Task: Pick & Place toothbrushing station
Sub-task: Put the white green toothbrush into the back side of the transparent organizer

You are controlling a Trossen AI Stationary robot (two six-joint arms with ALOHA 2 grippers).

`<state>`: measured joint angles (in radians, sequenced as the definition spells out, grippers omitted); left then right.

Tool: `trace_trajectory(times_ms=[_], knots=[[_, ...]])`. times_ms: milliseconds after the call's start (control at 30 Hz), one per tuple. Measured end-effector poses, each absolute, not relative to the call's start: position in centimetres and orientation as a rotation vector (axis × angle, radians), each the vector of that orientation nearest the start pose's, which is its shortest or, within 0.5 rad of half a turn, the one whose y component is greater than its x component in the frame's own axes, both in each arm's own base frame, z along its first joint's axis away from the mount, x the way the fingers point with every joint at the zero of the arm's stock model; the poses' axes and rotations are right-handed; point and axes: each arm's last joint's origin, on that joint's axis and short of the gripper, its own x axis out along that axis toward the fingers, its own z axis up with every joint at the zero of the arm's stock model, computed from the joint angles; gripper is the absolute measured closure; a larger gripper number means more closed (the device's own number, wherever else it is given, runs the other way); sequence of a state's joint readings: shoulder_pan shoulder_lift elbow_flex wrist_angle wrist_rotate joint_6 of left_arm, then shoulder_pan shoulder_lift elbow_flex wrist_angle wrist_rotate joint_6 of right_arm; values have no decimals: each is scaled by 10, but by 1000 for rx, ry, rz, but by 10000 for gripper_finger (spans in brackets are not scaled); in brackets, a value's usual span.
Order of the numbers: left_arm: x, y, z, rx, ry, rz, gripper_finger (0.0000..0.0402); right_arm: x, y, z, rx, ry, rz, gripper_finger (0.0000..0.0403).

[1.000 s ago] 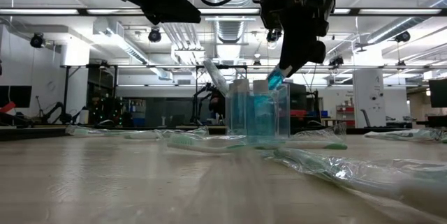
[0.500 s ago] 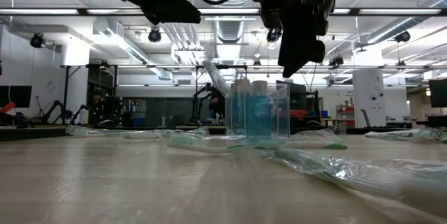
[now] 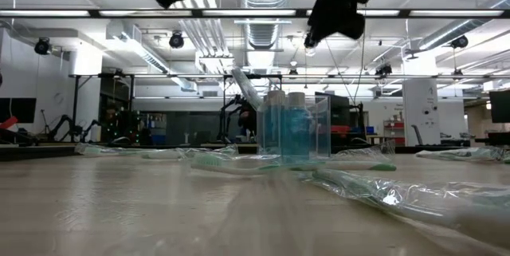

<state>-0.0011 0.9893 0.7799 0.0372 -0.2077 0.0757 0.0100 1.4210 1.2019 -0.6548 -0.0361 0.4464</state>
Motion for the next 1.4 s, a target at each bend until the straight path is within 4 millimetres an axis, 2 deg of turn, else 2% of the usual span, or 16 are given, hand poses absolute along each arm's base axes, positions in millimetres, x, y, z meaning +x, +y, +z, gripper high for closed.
trace_trajectory(times_ms=[167,300,467,567,800,933,1167,1400], knots=[[198,6,326,85,165,200,241,275,3,319,351,744,-218,249],[183,6,334,84,140,199,241,259,4,337,327,615,-193,246],[169,5,342,123,91,185,241,245,6,348,301,473,-153,247],[162,4,346,169,66,149,241,240,7,349,305,399,-137,251],[146,3,353,296,18,104,241,235,6,327,357,402,-149,257],[135,3,358,263,-26,103,241,235,6,317,369,433,-157,256],[125,2,355,252,5,64,241,236,6,326,353,406,-148,254],[126,2,347,237,92,54,241,236,6,338,300,375,-131,262]])
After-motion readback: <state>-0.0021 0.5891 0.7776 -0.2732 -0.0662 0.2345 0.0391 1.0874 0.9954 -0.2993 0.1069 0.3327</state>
